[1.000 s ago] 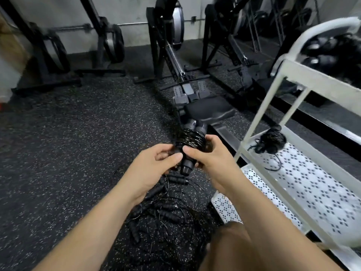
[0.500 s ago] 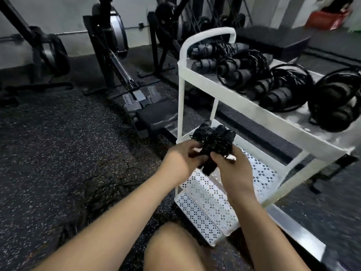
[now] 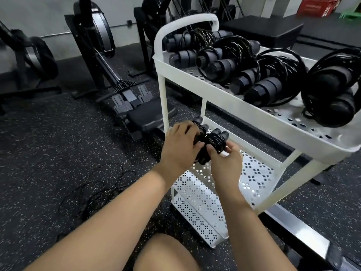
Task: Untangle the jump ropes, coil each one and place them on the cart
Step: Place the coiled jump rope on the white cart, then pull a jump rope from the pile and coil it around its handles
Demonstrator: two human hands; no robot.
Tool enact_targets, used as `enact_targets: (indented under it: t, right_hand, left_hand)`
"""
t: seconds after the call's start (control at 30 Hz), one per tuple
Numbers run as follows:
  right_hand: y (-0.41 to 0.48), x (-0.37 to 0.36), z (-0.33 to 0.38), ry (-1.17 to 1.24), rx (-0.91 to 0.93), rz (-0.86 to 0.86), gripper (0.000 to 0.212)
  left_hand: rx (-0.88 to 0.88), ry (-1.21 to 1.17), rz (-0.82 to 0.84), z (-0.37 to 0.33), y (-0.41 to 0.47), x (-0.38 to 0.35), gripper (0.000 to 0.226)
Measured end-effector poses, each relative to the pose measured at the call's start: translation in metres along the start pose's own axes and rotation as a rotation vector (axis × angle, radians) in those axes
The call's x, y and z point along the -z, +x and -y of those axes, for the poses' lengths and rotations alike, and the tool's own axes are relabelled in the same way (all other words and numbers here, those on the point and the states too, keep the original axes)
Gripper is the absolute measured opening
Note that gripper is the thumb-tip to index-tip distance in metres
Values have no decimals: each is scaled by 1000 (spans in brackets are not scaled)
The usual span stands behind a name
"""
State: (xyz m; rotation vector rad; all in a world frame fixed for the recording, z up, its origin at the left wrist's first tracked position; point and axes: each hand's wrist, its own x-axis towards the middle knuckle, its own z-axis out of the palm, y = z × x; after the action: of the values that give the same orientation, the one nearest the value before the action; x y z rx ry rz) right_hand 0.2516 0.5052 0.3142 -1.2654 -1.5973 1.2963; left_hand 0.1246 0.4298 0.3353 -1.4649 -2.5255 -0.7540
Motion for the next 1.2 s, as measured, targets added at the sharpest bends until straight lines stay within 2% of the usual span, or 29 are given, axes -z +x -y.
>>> enact_targets:
  t: [0.1,0.23,0.4,0.53,0.6,0.7,0.8,0.87,1.0,1.2]
  right_hand:
    - [-1,0,-5,-58,34,45,57]
    - [-3,-1,-9,-202,96,123,61]
    - [-13,-1,-2,-217,153,137,44]
    - [-26,6,11,-208,261,89,64]
    - [-39,6,19,-178,310,97,58]
    - [-68,-5,24,-139,469,180,43]
    - [-94,-28,10,-161,580,400,32]
    - [-106,-47,-10,-214,520,573,27]
    - [-112,-92,-72,-327,352,852,19]
    - [-105,-147,-175,-536,141,1020,11]
  left_hand:
    - [40,-101,105,4,0,0,38]
    - [27,-81,186,11,-2,5,57]
    - [56,-232,214,20,-6,7,51]
    - [59,-329,163,31,-28,19,42]
    - [105,-346,101,44,-49,28,35]
    - [177,-331,-3,74,-93,36,31]
    - [291,-285,68,114,-138,31,34]
    - [400,-278,156,140,-165,22,34]
    - [568,-290,278,189,-214,-17,19]
    - [701,-255,489,241,-260,-96,22]
